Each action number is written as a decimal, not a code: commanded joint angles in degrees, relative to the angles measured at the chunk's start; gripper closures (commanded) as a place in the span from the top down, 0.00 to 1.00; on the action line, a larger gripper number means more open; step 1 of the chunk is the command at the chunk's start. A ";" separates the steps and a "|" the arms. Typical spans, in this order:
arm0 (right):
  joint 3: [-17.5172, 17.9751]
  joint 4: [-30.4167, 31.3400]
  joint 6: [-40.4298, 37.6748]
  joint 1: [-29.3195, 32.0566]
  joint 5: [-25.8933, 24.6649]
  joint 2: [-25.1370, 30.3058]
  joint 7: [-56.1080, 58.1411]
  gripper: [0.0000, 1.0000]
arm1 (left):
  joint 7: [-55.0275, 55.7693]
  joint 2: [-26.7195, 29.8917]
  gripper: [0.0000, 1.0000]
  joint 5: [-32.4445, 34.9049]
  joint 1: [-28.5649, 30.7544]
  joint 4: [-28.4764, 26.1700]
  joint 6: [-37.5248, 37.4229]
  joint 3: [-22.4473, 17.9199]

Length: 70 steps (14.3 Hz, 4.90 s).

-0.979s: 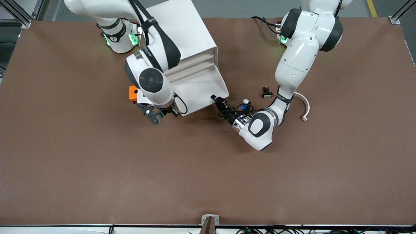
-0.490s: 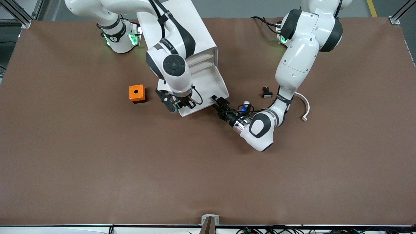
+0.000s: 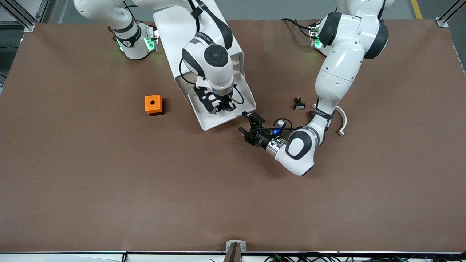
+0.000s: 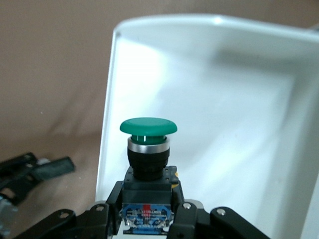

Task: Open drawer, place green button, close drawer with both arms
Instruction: 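Lower the green button into the open drawer and open the right gripper, then withdraw the right gripper from the drawer while the left gripper releases it, then push the drawer shut with the left gripper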

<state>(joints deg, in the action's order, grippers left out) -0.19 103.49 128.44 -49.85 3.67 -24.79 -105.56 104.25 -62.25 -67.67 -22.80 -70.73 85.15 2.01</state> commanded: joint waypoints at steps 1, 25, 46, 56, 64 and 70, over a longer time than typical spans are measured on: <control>-0.60 0.40 3.38 -2.53 0.55 -1.48 -5.52 0.00 | -7.98 0.99 0.99 -0.37 1.61 1.21 -0.25 -0.51; -1.04 -17.53 -28.58 15.46 -0.06 2.19 45.30 1.00 | -41.76 12.15 0.99 50.49 -7.60 1.83 33.94 -4.12; -0.96 -18.67 -45.30 52.23 -4.99 12.75 105.03 1.00 | -38.07 11.80 0.99 53.69 -25.45 0.95 32.45 -3.94; -0.69 -25.26 -45.03 51.87 -5.25 12.05 105.38 1.00 | -33.60 11.98 0.99 53.69 -32.66 0.51 27.18 -3.50; -0.52 -19.13 -45.49 50.38 -3.05 19.94 105.12 1.00 | -31.57 11.54 0.99 48.00 -33.72 0.51 26.82 -0.60; -0.43 -12.87 -40.55 50.29 -1.47 26.20 105.20 1.00 | -31.83 10.75 0.99 42.35 -33.54 0.33 26.82 -0.43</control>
<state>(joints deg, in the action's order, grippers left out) -0.71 86.94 86.12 0.40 1.42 -1.62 0.28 72.07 -51.51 -23.36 -56.04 -70.24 112.44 1.21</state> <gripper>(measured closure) 0.000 0.004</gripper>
